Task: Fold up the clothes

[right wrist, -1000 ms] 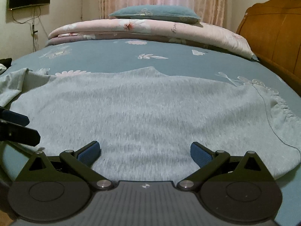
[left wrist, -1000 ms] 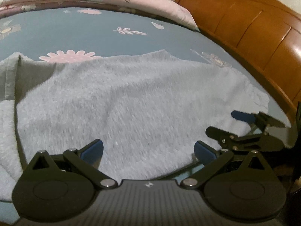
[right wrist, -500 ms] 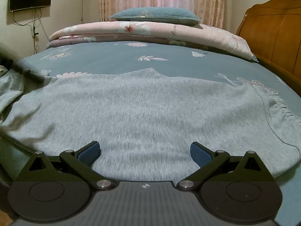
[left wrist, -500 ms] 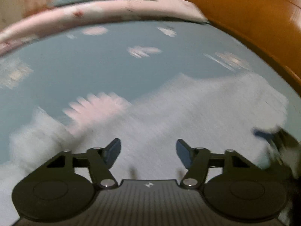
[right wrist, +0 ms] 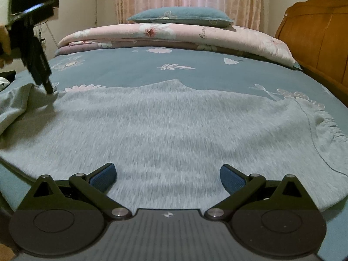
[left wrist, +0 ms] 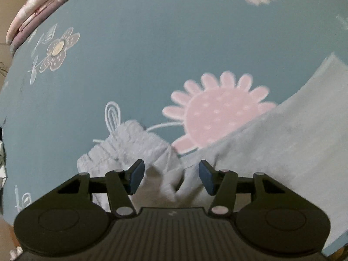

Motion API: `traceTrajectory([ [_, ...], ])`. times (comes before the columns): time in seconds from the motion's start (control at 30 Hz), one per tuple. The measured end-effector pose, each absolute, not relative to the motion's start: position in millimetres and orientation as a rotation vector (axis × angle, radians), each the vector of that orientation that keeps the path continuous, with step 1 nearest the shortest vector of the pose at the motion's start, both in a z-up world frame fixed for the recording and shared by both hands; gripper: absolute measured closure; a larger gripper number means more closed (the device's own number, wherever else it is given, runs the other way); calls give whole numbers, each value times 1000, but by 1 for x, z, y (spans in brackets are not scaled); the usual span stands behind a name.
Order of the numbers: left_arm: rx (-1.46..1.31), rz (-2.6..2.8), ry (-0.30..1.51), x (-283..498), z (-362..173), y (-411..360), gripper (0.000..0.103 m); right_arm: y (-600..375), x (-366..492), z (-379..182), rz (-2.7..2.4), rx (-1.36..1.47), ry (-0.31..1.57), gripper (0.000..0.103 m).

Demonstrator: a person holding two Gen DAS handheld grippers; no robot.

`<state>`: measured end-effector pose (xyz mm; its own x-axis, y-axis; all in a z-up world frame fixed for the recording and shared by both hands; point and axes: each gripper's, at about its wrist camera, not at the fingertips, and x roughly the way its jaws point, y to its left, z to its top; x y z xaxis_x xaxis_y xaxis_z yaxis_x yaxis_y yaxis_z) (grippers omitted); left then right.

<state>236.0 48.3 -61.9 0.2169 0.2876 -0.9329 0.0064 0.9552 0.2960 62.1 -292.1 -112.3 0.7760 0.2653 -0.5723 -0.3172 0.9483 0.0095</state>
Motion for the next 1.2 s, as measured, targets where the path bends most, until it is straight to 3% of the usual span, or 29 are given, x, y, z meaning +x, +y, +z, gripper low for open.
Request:
traceTrajectory([
  [0.4,294,273,1380,227,-59,59,42,-293,62,-110,318,-95,614,0],
  [0.5,279,262,1373,227,-54,58,50,-293,60,-110,322,-100,611,0],
  [0.63,273,216,1368,217,-47,57,81,-294,61,-110,323,-96,613,0],
  [0.7,264,201,1338,208,-40,54,88,-294,62,-110,322,-92,617,0],
  [1.2,-4,198,1183,133,14,108,90,-298,61,-107,323,-45,620,0],
])
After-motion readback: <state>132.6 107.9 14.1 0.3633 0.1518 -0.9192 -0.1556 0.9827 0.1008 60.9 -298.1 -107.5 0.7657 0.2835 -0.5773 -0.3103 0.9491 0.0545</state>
